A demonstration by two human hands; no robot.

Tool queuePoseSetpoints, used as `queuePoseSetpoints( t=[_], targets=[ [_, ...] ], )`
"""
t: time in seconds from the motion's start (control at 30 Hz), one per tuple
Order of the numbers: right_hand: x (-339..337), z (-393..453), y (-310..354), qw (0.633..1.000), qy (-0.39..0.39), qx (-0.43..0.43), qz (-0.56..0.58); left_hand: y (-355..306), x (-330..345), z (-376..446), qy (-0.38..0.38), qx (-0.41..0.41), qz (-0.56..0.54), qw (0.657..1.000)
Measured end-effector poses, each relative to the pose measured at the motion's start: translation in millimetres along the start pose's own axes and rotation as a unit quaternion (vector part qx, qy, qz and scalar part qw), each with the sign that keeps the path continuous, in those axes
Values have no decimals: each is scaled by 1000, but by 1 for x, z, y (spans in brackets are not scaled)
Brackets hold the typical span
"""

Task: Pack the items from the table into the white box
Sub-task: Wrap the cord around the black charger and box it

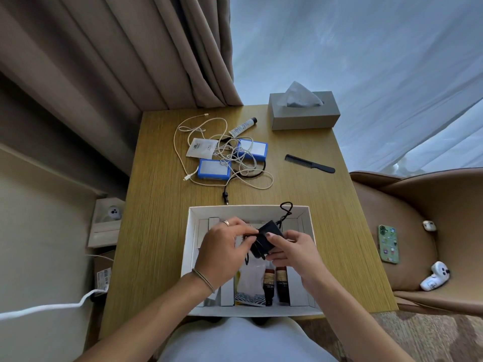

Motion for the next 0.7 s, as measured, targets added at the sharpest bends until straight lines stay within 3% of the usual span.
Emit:
queuePoseSetpoints(
  t=[0.13,0.3,0.5,0.7],
  targets=[
    [-1,4,-5,998,16,40,52,0,10,-10,29,52,57,997],
    [-3,4,-13,987,95,74,109,4,22,-20,90,53,49,993],
    [-7,12,-25,989,101,94,43,15,20,-19,110,-19,-16,994],
    [-1,33,-25,986,2,76,-149,39,3,-14,99,-69,7,993]
  ],
)
Point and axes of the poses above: each hand's wrist, its own z-axis towards the middle knuckle, its own x-axis out of the palm, y = z × x, the point moved 2 cm from there along z, towards the middle knuckle, and after that the axes turned 6 degrees about -z, right-handed, at the moved point
